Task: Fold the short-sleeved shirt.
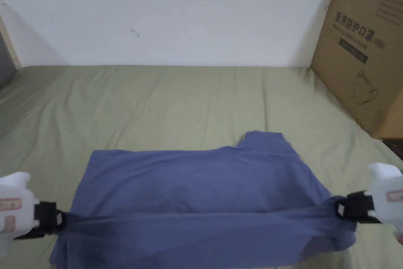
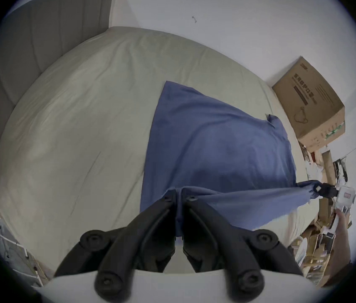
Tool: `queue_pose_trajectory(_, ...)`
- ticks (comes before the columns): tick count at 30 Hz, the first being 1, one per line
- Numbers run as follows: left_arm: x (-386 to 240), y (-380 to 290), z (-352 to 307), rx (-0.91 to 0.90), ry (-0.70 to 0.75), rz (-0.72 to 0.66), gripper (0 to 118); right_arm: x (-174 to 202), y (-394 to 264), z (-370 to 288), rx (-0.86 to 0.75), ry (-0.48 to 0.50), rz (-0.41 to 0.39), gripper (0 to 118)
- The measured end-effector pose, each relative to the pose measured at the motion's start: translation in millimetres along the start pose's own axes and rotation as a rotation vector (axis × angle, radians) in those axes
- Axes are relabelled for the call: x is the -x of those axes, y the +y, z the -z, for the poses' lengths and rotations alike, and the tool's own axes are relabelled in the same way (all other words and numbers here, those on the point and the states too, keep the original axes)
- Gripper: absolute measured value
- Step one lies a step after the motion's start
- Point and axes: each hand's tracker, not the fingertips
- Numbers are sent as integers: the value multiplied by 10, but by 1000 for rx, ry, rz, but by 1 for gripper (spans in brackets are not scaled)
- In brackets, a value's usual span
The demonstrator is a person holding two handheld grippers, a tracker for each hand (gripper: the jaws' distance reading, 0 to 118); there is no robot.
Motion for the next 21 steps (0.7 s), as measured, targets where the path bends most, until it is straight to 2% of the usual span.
queue_pose_trajectory(6, -23, 276, 542, -3, 28, 2, 3, -25, 381, 701, 16, -62, 155, 7)
queue_pose_trajectory(8, -20, 286, 611, 4, 9, -11, 4, -30, 338, 773, -2, -33, 184, 7)
queue_pose_trajectory(10, -29, 267, 642, -33, -12, -5, 7, -4, 271, 823, -19, -51, 187, 9)
queue_pose_trajectory(11, -24, 252, 633, -48, -21, 4, 13, 5, 228, 824, -29, -53, 177, 16)
queue_pose_trajectory(12, -27, 241, 621, -74, -26, 12, 31, -16, 219, 807, -55, -52, 152, 36)
queue_pose_trajectory(13, -40, 222, 588, -105, -29, 27, 77, -10, 178, 777, -86, -52, 125, 82)
queue_pose_trajectory(14, -56, 193, 561, -128, -22, 39, 110, -2, 135, 744, -98, -51, 106, 110)
queue_pose_trajectory(15, -66, 156, 515, -142, -28, 47, 118, 2, 78, 671, -139, -39, 89, 118)
queue_pose_trajectory(16, -64, 104, 429, -237, -46, 60, 113, 0, 74, 589, -222, -41, 86, 118)
queue_pose_trajectory(19, -126, -34, 214, -254, -98, 69, 114, 70, -97, 268, -305, -4, 65, 118)
queue_pose_trajectory(21, -235, -251, -10, -348, -93, 116, 114, 34, -194, 39, -402, 26, 53, 118)
